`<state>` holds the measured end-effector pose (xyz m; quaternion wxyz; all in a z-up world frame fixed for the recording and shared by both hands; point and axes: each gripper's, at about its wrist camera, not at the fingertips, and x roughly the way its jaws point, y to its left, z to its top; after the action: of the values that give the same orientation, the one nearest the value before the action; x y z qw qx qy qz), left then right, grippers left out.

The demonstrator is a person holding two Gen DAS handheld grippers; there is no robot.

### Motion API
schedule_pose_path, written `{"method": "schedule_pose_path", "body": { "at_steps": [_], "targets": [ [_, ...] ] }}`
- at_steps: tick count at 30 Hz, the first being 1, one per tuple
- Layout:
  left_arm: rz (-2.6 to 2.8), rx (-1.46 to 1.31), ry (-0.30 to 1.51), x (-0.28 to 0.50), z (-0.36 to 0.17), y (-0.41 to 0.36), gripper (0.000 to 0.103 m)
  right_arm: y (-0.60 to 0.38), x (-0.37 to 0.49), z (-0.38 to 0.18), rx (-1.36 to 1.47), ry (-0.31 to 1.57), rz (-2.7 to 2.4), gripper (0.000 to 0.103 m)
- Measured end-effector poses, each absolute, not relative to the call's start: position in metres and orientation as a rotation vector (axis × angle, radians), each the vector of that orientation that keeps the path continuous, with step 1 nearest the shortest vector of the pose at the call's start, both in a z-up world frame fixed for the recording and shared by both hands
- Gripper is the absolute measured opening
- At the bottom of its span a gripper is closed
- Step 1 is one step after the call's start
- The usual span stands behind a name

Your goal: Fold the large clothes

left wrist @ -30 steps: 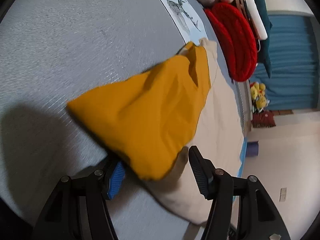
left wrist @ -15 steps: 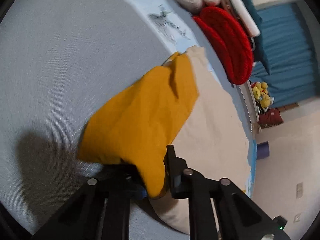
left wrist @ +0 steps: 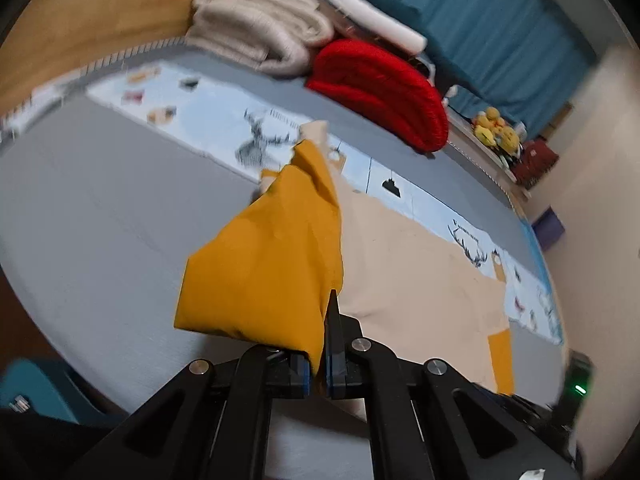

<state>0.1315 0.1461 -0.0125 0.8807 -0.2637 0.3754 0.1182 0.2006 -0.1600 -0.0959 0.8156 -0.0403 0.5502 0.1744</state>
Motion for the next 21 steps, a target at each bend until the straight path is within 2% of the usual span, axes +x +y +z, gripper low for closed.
{"method": "schedule_pose_path", "body": {
  "at_steps": [4,8,11,16,20,21],
  "targets": [
    [0.241,-0.465,0.806,0.129,-0.016,0.140,0.003,-0.144,0.205,-0.137,-0.162,1.299,0.349,0.032],
    [0.262,-0.453,0.782,0.137,-0.016,0.124,0.003,-0.152,0.207,-0.130,-0.130,1.289,0.315,0.032],
    [0.220,-0.388,0.737,0.146,-0.004,0.095,0.002,-0.180,0.207,-0.079,-0.130,1.107,0.260,0.032],
    [0.060,-0.251,0.687,0.170,0.012,0.020,0.002,-0.286,0.207,0.023,0.013,0.837,0.165,0.035],
    [-0.153,-0.118,0.674,0.189,0.012,-0.069,0.002,-0.358,0.206,0.067,-0.035,0.746,0.099,0.048],
    [-0.197,-0.092,0.678,0.191,0.010,-0.086,0.002,-0.374,0.203,0.070,-0.043,0.740,0.063,0.048]
  ]
}}
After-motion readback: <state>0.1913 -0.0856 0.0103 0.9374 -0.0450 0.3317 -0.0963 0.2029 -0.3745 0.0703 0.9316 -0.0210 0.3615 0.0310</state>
